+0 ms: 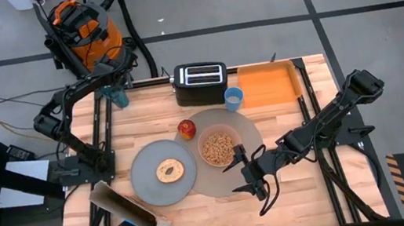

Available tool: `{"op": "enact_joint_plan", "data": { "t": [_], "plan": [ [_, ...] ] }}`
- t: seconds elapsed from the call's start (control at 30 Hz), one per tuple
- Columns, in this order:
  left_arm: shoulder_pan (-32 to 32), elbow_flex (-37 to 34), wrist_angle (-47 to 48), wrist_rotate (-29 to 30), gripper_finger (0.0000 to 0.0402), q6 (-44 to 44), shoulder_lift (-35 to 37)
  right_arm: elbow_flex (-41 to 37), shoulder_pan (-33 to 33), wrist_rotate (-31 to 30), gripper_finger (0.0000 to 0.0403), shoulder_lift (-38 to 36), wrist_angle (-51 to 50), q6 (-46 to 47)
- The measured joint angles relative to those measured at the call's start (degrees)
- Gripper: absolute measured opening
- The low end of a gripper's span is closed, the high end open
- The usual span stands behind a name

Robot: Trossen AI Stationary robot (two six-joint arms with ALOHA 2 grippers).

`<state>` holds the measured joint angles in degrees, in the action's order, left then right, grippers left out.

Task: Arrange a breakfast setting
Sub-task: Put the black spoon on the gray placemat beside the orange bowl

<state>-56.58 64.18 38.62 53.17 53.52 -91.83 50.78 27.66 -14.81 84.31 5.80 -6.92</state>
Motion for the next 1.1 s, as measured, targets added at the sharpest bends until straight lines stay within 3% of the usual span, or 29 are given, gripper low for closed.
{"op": "enact_joint_plan", "data": {
  "t": [0.23,0.67,1.1],
  "plan": [
    [0.17,0.0,0.25,2.06,0.0299,1.81,0.0,0.0,0.0,0.1,0.0336,0.0,-0.21,-0.37],
    [0.42,0.04,0.36,2.54,0.0187,2.43,0.11,0.0,0.0,0.09,0.0336,0.0,-0.18,-0.76],
    [2.43,0.04,1.03,2.09,0.0178,2.23,0.11,0.0,-0.29,0.07,0.0336,0.0,-0.15,-1.22]
  ]
}}
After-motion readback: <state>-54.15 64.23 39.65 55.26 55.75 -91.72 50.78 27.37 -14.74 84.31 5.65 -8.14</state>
